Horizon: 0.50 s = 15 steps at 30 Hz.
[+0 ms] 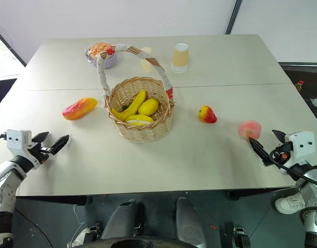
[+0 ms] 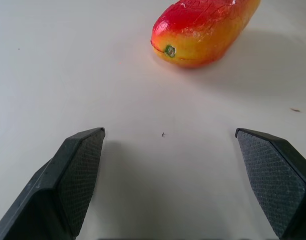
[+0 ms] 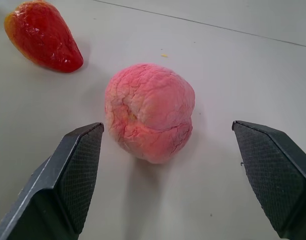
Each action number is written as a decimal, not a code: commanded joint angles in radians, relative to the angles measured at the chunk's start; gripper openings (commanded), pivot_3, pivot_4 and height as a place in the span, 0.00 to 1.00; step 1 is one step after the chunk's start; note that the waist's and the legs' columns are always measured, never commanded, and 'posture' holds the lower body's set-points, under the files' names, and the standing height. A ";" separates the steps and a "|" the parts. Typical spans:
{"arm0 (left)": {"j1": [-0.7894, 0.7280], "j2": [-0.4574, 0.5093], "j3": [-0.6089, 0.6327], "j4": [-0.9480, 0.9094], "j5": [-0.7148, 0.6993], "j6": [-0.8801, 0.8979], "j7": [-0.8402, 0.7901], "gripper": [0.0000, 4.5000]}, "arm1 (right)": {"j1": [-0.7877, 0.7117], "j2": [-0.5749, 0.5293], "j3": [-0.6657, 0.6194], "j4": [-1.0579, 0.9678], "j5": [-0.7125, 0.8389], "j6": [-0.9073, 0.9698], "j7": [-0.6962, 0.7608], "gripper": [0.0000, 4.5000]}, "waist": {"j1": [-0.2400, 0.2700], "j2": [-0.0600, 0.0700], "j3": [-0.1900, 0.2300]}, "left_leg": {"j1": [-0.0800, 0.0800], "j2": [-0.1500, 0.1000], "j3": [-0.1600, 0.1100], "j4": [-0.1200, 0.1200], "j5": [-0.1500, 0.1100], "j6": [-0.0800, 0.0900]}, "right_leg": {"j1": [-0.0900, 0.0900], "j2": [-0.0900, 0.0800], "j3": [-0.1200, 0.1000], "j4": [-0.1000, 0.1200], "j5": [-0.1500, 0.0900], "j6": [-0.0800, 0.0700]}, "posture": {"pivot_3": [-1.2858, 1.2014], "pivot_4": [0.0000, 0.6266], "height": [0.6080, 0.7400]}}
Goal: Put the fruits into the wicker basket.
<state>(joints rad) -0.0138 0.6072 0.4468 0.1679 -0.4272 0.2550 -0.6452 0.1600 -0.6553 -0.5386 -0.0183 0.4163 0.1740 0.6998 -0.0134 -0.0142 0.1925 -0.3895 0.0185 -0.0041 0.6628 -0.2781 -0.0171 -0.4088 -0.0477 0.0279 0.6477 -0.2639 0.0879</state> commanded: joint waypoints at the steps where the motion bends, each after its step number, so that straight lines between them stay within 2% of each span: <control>1: -0.009 0.005 0.014 -0.043 -0.016 0.002 0.003 1.00 | -0.004 -0.005 -0.011 -0.040 0.012 0.003 -0.007 0.96 | 0.000 0.000 0.000 | 0.000 0.000 0.000 0.000 0.000 0.000 | 0.000 0.000 0.000 0.000 0.000 0.000 | 0.52 0.24 1.00; 15: -0.033 0.009 0.013 -0.076 -0.008 0.021 0.024 1.00 | -0.063 -0.032 -0.004 -0.103 0.018 0.036 -0.003 0.96 | 0.000 0.000 0.000 | 0.000 0.000 0.000 0.000 0.000 0.000 | 0.000 0.000 0.000 0.000 0.000 0.000 | 0.52 0.24 1.00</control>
<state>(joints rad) -0.0430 0.6006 0.4463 0.1293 -0.4267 0.2798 -0.6239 0.1072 -0.6634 -0.5338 -0.0678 0.4172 0.2120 0.6933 -0.0138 -0.0141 0.1924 -0.3895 0.0184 -0.0040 0.6628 -0.2781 -0.0171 -0.4088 -0.0475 0.0278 0.6479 -0.2639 0.0880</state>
